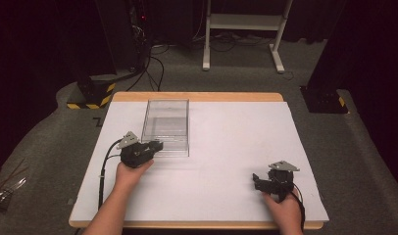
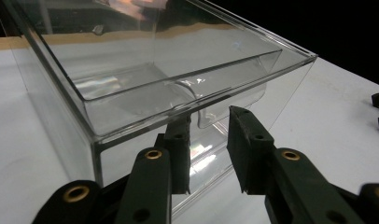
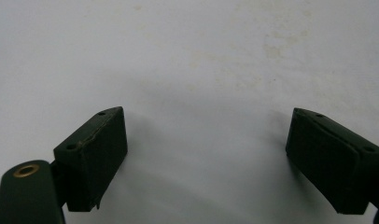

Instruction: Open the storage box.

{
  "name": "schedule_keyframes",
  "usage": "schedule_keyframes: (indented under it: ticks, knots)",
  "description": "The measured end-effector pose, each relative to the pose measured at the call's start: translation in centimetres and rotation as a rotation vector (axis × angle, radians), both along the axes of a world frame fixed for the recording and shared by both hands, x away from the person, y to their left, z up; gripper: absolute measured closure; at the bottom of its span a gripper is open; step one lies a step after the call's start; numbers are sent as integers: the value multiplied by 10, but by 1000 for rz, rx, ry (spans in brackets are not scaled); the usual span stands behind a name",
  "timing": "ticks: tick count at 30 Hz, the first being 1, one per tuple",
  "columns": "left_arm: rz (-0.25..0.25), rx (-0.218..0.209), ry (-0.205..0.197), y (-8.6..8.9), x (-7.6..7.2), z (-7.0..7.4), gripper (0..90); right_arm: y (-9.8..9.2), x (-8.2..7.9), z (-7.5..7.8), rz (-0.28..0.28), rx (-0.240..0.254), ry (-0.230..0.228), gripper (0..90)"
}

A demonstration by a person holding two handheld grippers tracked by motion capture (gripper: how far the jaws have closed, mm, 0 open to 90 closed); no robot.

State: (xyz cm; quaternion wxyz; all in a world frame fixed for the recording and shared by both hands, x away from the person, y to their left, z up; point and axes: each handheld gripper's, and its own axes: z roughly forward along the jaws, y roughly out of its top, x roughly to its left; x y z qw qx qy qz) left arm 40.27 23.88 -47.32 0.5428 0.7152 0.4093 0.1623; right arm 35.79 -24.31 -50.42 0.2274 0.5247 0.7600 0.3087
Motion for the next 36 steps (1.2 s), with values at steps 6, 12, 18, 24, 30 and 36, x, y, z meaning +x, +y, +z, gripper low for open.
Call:
schedule_keyframes:
  ticks: [6, 12, 18, 24, 30, 36]
  knots:
    - [-14, -10, -27, 1, 0, -2, 733, 0, 0, 0, -1, 0, 0, 125]
    - [-27, -14, -39, 3, 0, -3, 758, 0, 0, 0, -1, 0, 0, 125]
    - [-41, -24, -39, 5, 0, -4, 774, 0, 0, 0, -3, 1, 0, 126]
    - [-39, -49, -37, 7, -1, -6, 787, 0, 0, 0, -3, 1, 0, 126]
    - [-43, -49, -45, 8, -3, -6, 796, 0, 0, 0, -3, 1, 0, 127]
    - [-52, -55, -51, 10, -6, -7, 804, 0, -1, 0, -2, 0, -1, 127]
